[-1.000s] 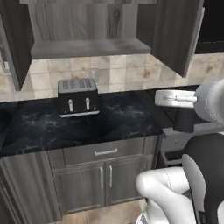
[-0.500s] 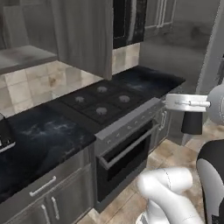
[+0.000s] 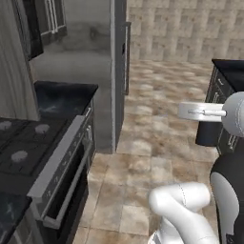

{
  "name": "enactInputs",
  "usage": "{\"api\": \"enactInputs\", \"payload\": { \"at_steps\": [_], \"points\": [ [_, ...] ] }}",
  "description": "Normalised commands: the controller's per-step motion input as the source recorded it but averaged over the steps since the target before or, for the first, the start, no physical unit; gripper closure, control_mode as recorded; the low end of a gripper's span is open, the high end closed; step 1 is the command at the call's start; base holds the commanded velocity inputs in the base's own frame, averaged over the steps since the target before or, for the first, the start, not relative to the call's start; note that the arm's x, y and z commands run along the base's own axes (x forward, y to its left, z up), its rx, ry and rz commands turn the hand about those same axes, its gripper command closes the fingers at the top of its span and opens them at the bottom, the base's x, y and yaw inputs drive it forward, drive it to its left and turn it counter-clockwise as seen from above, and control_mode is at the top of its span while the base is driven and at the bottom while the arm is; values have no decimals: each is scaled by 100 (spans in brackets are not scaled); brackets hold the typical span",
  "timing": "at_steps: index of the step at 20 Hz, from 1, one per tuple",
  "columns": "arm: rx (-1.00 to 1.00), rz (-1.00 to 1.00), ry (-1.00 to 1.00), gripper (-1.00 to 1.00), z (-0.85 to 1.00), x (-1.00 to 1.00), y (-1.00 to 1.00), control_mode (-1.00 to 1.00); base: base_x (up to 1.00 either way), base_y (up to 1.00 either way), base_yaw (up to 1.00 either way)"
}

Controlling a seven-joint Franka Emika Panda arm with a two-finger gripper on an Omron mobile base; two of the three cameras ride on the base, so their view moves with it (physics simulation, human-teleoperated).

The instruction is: Move the shaker and shaker from the cabinet to the dining counter.

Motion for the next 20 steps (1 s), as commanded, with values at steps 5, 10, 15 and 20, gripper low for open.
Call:
{"api": "enactInputs", "payload": {
  "at_steps": [5,10,15,20],
  "points": [
    [0,0,0,100,0,0,0,100,23,-57,-84],
    [0,0,0,100,0,0,0,100,53,-40,-74],
    [0,0,0,100,0,0,0,100,99,-3,-53],
    [0,0,0,100,0,0,0,100,100,4,-42]
  ]
}}
